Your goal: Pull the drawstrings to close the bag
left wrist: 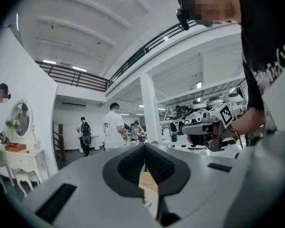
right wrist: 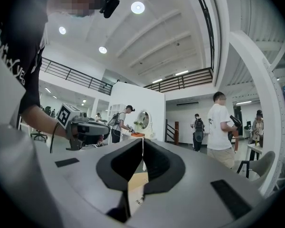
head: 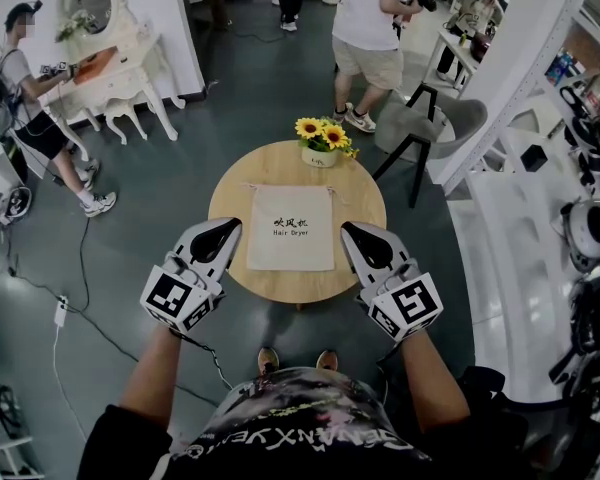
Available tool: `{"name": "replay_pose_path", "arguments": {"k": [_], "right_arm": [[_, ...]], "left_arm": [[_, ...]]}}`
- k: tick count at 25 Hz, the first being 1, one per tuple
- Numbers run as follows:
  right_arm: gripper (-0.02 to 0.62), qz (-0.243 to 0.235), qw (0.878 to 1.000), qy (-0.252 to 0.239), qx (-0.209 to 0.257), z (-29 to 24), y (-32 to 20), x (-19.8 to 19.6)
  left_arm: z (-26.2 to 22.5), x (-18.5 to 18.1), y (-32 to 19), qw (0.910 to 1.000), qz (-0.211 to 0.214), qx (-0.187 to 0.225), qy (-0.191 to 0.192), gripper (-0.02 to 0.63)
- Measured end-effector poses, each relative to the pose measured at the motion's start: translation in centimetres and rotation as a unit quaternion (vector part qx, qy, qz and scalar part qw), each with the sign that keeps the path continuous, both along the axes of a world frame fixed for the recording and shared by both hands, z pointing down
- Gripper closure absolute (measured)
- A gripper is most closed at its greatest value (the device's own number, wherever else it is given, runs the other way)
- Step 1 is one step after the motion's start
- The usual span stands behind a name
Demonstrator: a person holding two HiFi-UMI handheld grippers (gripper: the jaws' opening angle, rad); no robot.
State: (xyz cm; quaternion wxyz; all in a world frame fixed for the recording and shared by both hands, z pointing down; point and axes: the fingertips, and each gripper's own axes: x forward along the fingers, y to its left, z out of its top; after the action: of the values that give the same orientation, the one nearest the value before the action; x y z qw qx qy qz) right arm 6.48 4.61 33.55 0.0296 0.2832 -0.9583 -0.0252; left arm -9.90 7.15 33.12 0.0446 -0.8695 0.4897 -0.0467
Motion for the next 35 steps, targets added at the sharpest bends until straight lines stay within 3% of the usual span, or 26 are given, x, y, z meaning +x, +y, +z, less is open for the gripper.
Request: {"name": "replay_pose_path", "arguments": {"k": [22, 35], "right_arm": [[0.537, -0.01, 1.0, 0.002, -0.005, 0.1, 0.0, -0.4], [0.459, -0.017, 1.0, 0.002, -0.011, 0.4, -0.2, -0.7]], "left_arm": [[0.4, 0.3, -0.1, 0.9999, 0.014, -0.005, 0.001, 0.505], [1.1, 0.6, -0.5, 0.9995, 0.024, -0.01, -0.014, 0.412]]}}
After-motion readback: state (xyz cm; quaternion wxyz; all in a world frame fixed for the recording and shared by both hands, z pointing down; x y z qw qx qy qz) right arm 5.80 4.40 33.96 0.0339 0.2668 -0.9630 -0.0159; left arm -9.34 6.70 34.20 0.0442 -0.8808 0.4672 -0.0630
